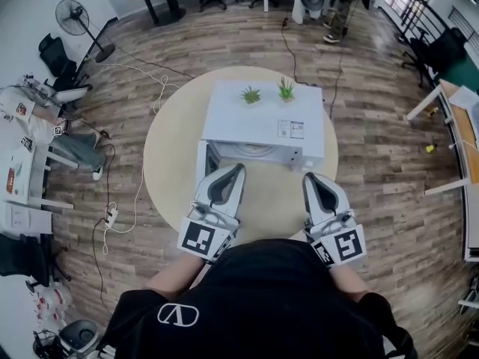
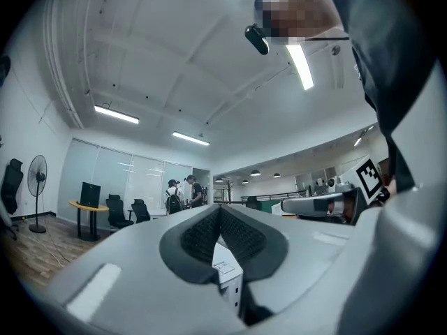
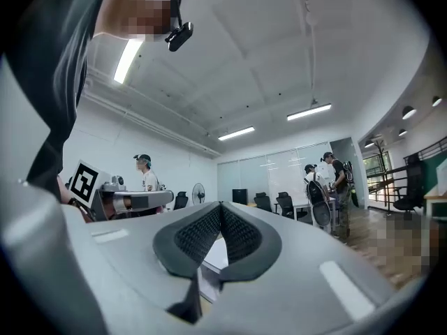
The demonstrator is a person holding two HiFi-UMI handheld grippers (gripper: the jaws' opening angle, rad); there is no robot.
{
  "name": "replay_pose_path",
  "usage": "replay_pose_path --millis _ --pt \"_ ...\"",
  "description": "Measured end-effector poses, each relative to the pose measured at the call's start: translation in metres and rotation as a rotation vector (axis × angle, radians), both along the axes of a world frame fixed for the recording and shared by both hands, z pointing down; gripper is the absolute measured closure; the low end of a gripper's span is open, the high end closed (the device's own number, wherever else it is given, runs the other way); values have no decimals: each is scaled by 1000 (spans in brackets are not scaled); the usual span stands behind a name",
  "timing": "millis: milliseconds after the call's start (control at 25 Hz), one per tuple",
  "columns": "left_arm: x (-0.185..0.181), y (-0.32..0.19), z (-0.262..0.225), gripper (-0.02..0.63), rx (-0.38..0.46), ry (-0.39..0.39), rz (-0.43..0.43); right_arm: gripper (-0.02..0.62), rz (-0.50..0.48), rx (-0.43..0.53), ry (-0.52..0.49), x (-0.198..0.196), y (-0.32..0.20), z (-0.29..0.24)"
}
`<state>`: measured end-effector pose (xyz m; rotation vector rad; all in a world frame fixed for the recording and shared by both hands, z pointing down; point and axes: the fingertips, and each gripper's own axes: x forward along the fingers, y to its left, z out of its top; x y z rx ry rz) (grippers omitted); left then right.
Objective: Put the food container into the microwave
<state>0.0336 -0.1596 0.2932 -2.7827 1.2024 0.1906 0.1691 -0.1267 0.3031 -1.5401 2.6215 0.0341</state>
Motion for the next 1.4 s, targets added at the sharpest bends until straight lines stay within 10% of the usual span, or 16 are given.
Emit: replay_pose_path --millis 1400 --pt "-36 -18 4 606 -27 23 -110 588 225 27 76 54 -17 18"
